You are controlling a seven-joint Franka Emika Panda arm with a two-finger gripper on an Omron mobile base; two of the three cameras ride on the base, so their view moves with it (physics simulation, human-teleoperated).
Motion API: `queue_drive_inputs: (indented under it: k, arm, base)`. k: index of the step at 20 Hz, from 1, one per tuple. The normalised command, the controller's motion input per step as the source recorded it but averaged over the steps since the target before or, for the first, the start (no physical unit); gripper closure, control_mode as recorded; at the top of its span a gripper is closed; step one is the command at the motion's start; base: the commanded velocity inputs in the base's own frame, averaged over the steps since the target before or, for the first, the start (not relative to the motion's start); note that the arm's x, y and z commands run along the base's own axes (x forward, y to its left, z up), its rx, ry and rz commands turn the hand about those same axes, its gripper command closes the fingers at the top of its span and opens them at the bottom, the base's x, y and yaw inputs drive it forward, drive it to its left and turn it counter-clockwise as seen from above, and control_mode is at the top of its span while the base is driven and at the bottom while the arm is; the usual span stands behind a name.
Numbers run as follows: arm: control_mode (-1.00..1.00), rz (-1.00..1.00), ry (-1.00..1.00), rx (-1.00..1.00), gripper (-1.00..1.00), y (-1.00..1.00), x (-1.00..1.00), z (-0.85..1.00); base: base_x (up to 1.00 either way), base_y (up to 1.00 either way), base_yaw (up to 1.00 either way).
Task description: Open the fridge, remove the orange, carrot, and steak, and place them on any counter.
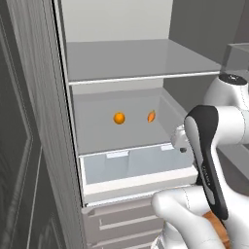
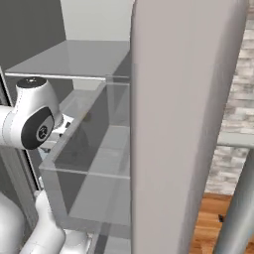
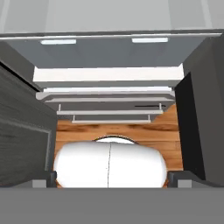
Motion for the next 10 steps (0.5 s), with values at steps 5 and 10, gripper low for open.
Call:
queue_drive_inputs:
  k: [5, 10]
  arm:
    - [1.00, 0.00, 0.00, 0.00, -1.00, 0.00, 0.00, 0.00]
    - [-1.00, -0.03, 0.04, 0.00, -1.00, 0.18, 0.45, -0.60]
  base:
    - [0.48, 0.24, -0.01]
    - [0.00, 0.00, 0.00]
